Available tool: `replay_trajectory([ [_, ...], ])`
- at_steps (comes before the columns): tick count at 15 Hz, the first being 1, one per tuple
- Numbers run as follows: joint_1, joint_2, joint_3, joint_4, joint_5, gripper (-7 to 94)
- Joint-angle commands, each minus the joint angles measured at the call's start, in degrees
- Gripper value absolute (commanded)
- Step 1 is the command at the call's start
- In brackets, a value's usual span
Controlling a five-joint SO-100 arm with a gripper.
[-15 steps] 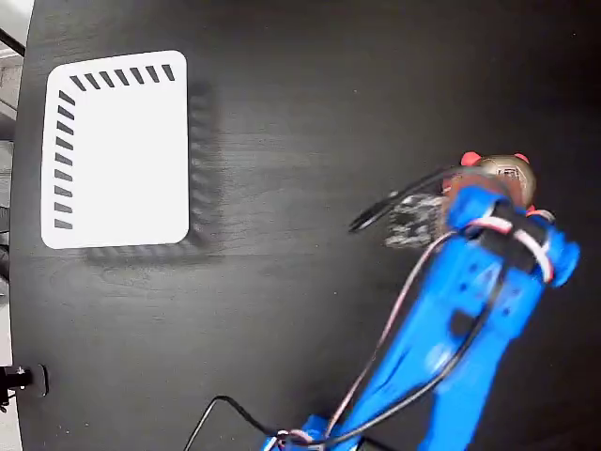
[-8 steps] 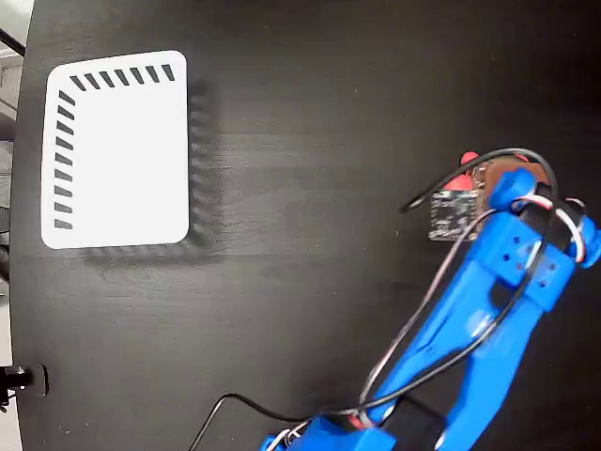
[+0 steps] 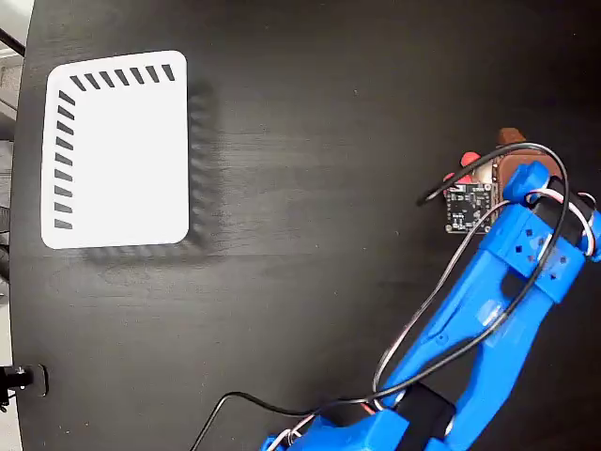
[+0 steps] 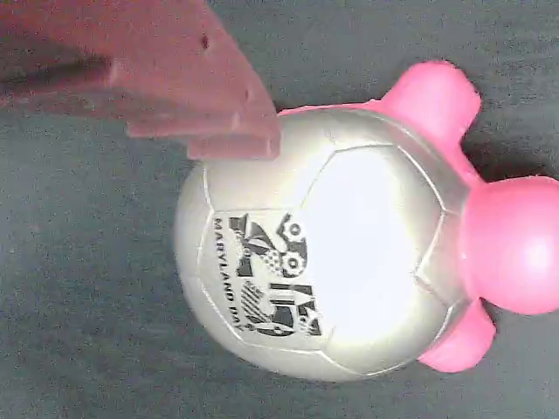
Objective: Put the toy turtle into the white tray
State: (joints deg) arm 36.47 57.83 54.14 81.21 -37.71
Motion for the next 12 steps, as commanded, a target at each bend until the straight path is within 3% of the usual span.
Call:
replay_trajectory([
  [1,1.05,2.20,-3.87,2.37,-0.62,55],
  [12,4.39,-7.47,-11.69,1.05,-7.03,55],
])
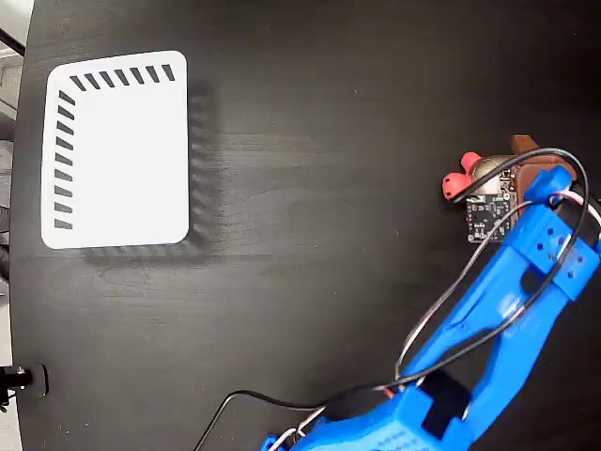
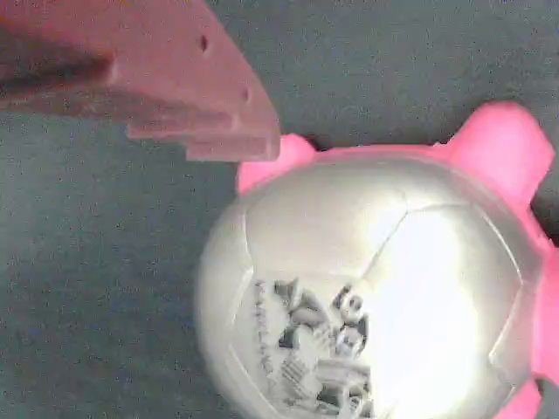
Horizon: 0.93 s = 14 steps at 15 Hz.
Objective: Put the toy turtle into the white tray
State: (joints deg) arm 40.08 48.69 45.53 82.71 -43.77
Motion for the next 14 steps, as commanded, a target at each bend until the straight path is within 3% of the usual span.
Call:
replay_trajectory([
  [1,0.62,0.70,-3.08,-0.79,-0.97,55],
  [8,0.09,-2.55,-1.93,-1.93,0.00,55],
  [14,0.00,-7.65,-9.14,1.85,0.44,55],
])
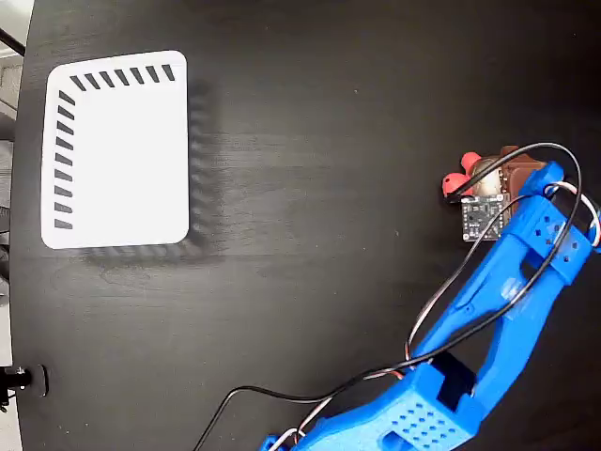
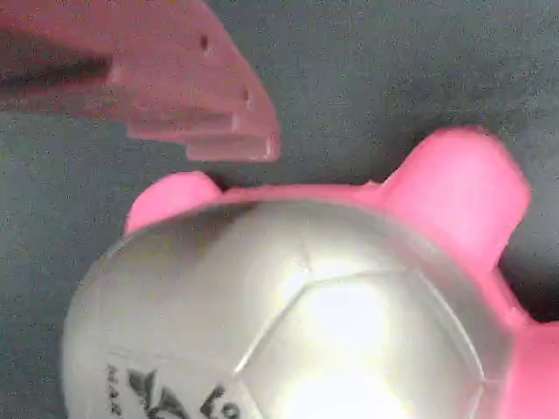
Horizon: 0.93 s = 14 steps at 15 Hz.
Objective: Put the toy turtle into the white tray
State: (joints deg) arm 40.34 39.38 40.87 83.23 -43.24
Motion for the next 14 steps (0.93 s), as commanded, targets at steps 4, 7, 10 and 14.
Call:
replay_trajectory([
  [4,-0.18,-3.87,-13.80,6.33,0.00,55],
  [7,-0.26,-4.31,-14.15,6.59,-0.18,55],
  [10,-0.26,-5.19,-15.82,7.56,0.00,53],
  [14,-0.26,-5.36,-15.82,7.56,0.00,15],
])
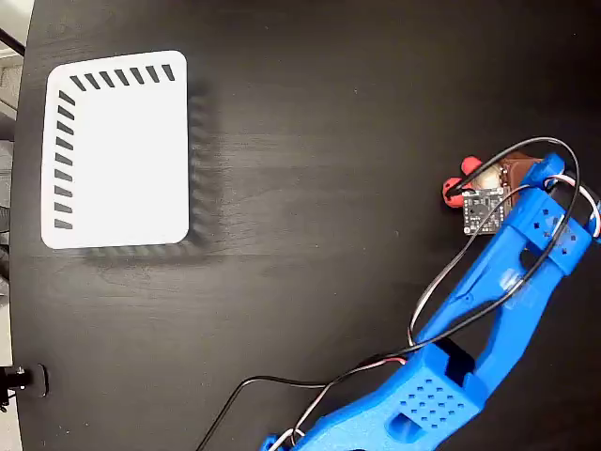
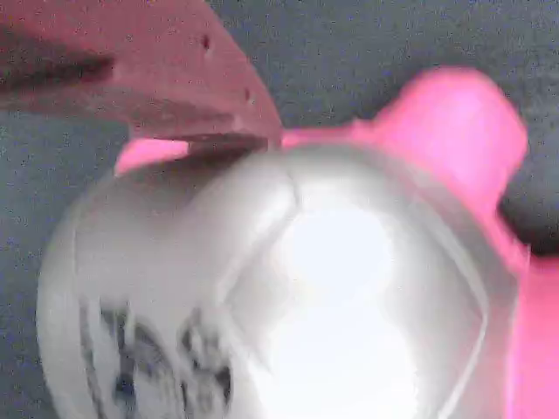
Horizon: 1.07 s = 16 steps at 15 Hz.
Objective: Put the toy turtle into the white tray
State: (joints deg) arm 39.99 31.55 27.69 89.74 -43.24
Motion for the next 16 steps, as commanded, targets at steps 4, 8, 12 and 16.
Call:
replay_trajectory([
  [4,0.18,2.46,-2.64,1.05,0.18,-2],
  [8,0.26,4.66,-0.44,-0.35,2.81,-2],
  [12,-0.62,14.41,8.79,0.00,5.89,-2],
  [16,-4.31,29.36,19.25,6.68,9.49,-2],
])
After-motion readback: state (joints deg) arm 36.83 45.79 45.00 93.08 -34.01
